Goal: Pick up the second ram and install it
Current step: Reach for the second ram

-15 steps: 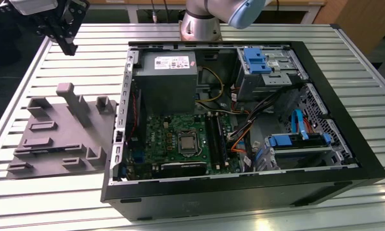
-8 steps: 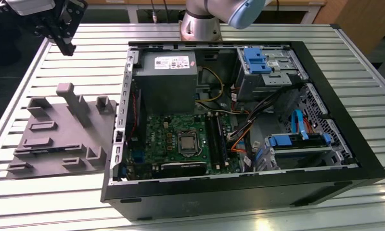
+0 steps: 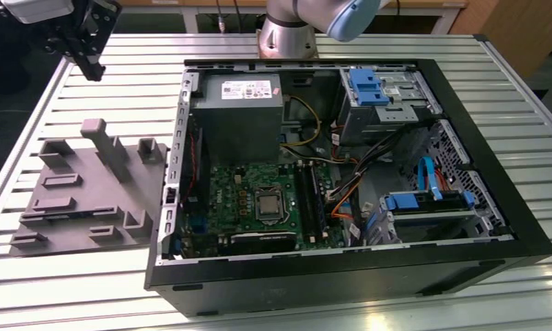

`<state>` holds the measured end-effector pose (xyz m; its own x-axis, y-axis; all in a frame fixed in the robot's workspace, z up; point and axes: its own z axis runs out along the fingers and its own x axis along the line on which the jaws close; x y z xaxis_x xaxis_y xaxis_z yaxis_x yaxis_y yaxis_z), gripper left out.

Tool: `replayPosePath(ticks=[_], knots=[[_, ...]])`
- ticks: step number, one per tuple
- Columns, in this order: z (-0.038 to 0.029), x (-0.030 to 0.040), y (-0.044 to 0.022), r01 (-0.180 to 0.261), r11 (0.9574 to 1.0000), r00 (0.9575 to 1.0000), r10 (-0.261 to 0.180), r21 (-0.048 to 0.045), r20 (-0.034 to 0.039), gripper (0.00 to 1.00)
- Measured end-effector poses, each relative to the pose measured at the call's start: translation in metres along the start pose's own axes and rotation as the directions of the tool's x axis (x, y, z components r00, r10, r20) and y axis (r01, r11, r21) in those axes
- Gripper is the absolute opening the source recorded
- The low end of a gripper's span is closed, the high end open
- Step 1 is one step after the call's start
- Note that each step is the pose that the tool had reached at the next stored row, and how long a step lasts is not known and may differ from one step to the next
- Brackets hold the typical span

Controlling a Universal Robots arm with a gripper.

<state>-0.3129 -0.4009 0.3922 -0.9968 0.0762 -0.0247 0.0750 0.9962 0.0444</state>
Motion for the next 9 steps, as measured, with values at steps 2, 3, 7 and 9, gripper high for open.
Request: replayPosePath(ticks=[2, 3, 7, 9], knots=[[0.0001, 0.001, -0.0005, 0.0, 1.0, 1.0, 0.0, -0.0001, 0.0001, 0.11], [0.0001, 0.0014, -0.0008, 0.0, 1.0, 1.0, 0.0, 0.0, 0.0001, 0.11], [0.0004, 0.0024, -0.0015, 0.0, 1.0, 1.0, 0.0, 0.0, 0.0001, 0.11], [0.0006, 0.0027, -0.0018, 0.0, 1.0, 1.0, 0.0, 0.0, 0.0, 0.11]])
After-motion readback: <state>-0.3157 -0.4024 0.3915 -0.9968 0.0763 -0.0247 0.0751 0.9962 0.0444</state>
